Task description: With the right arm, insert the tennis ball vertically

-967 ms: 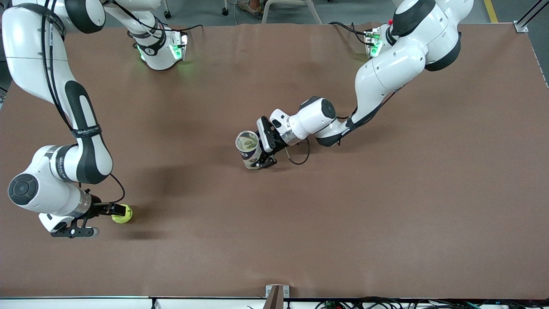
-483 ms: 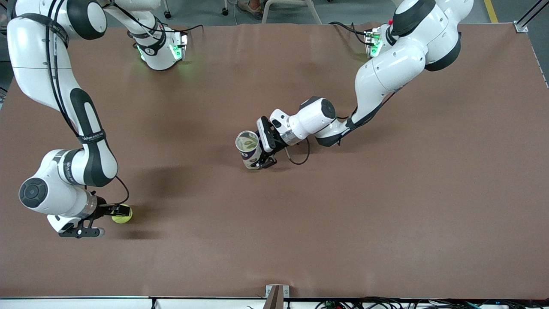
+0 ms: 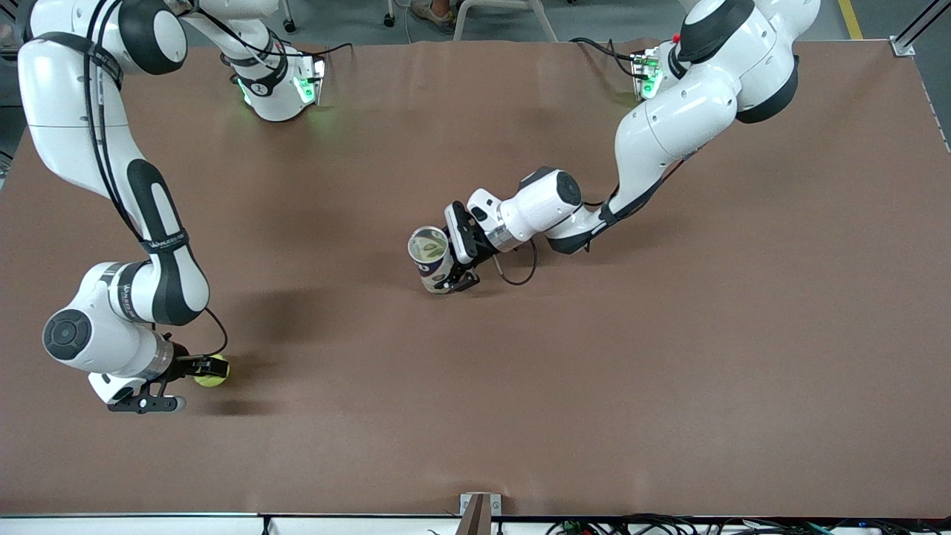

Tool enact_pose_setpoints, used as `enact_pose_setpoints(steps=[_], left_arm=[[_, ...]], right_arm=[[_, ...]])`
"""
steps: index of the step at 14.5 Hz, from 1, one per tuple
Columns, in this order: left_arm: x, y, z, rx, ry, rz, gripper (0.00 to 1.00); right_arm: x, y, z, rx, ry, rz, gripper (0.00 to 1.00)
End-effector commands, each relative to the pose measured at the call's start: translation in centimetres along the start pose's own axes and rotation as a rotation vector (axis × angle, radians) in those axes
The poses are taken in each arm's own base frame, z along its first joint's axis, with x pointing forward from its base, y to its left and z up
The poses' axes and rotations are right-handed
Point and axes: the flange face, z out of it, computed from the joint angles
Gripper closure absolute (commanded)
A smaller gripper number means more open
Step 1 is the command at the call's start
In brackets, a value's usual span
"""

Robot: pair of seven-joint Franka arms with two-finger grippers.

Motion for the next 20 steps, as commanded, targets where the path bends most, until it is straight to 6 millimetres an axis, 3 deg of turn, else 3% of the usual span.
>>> enact_pose_setpoints(steps=[1, 3, 6, 8, 11, 14, 17, 20], left_arm=[[-0.6, 0.3, 0.3, -0.002, -0.013, 0.016, 0.21], [-0.6, 0.3, 0.3, -0.002, -0.013, 0.018, 0.21], [-0.6, 0.3, 0.3, -0.002, -0.013, 0.016, 0.21], [-0.6, 0.3, 0.3, -0.002, -0.013, 0.016, 0.21], [-0.6, 0.3, 0.3, -0.002, -0.013, 0.018, 0.21], [-0.5, 0.2, 0.3, -0.001, -0.012, 0.018, 0.21], [-0.6, 0.1, 0.3, 0.001, -0.012, 0.017, 0.21], [-0.5, 0.1, 0.2, 0.001, -0.011, 0.019, 0.21]], right_arm=[[0.2, 0.4, 0.1, 0.000, 0.007, -0.003, 0.47], [0.2, 0.1, 0.3, 0.001, 0.004, -0.006, 0.61], [0.3, -1.8, -1.5, 0.022, -0.014, -0.025, 0.65], [0.2, -5.2, -5.8, 0.074, -0.049, -0.055, 0.65], [-0.8, -9.6, -14.6, 0.188, -0.055, -0.018, 0.65], [-3.5, -14.9, -20.3, 0.363, -0.190, 0.123, 0.65], [-6.2, -20.8, -23.2, 0.468, -0.358, 0.258, 0.65], [-8.8, -28.5, -23.8, 0.443, -0.438, 0.308, 0.65]])
